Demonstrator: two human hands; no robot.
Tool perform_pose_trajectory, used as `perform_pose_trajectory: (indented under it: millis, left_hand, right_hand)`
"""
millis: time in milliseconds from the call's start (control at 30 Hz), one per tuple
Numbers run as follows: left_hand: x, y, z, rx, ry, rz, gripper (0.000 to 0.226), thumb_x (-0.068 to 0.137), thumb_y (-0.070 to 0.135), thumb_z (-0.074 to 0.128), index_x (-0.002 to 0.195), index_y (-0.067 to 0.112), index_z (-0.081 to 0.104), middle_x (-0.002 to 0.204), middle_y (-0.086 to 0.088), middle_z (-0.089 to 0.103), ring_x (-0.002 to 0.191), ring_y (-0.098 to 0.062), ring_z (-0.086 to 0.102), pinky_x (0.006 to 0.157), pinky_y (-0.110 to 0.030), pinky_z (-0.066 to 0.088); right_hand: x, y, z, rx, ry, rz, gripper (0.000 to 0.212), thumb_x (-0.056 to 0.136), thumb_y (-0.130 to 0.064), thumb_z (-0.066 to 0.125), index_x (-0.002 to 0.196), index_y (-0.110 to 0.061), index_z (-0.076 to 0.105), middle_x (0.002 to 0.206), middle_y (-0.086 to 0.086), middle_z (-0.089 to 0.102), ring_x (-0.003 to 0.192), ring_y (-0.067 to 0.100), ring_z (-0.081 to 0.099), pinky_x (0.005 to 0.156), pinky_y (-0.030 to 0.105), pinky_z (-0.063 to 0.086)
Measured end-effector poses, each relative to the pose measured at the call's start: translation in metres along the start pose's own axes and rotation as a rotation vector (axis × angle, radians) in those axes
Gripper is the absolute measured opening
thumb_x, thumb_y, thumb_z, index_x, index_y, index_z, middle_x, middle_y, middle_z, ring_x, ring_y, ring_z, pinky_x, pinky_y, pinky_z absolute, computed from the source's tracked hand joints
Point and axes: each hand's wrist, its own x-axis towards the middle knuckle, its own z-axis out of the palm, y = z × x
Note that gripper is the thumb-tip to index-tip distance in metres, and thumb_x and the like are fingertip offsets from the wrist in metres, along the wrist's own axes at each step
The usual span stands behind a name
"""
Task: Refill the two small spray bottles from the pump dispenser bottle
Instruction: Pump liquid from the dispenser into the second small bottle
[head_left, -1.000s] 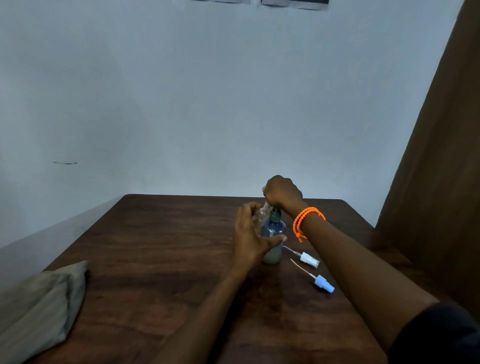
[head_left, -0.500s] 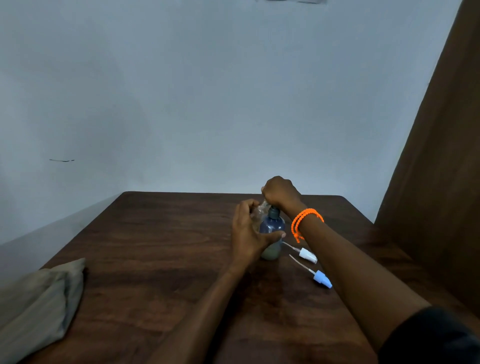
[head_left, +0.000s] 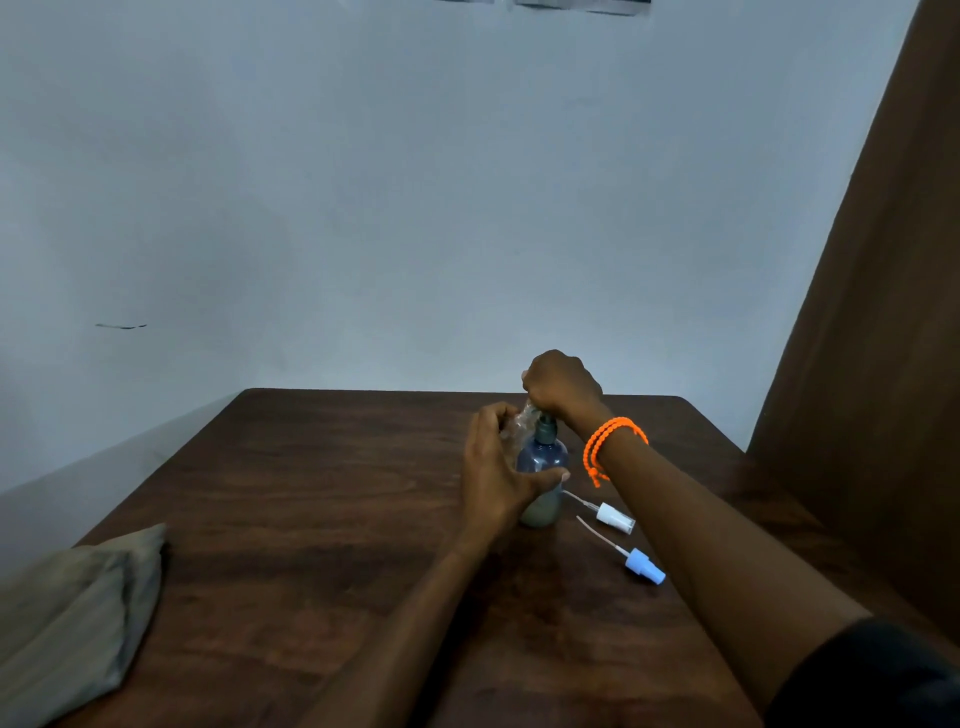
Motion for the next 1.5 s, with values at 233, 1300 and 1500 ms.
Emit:
perform_pose_trajectory:
  millis: [233, 1300, 1500]
  left_hand:
    - [0.0, -0.002, -0.002, 0.004, 0.007, -0.004, 0.081, 0.051, 0.036, 0.1, 0.116, 0.023, 0.054, 0.111, 0.006, 0.055, 0.102, -0.011, 0.057, 0.081, -0.021, 0.051]
    - [0.001, -0.002, -0.001, 0.029, -0.005, 0.008, 0.079, 0.052, 0.038, 0.098, 0.117, 0.023, 0.056, 0.112, 0.009, 0.053, 0.103, -0.006, 0.056, 0.08, -0.021, 0.051]
    - [0.002, 0.003, -0.002, 0.025, -0.006, 0.057, 0.075, 0.053, 0.031, 0.1, 0.111, 0.038, 0.052, 0.111, 0.002, 0.056, 0.103, -0.017, 0.059, 0.082, -0.029, 0.053]
  right_hand:
    - [-0.004, 0.003, 0.003, 0.038, -0.027, 0.013, 0.017, 0.089, -0.019, 0.051, 0.074, -0.013, 0.056, 0.079, 0.006, 0.059, 0.068, 0.025, 0.054, 0.052, 0.026, 0.033]
    - [-0.004, 0.002, 0.0, 0.007, -0.028, -0.009, 0.019, 0.091, -0.023, 0.051, 0.076, -0.014, 0.058, 0.082, 0.005, 0.061, 0.073, 0.026, 0.057, 0.053, 0.027, 0.036]
    - [-0.003, 0.002, 0.004, 0.012, -0.015, -0.021, 0.021, 0.09, -0.021, 0.049, 0.071, -0.015, 0.055, 0.082, 0.006, 0.063, 0.071, 0.026, 0.056, 0.053, 0.026, 0.035]
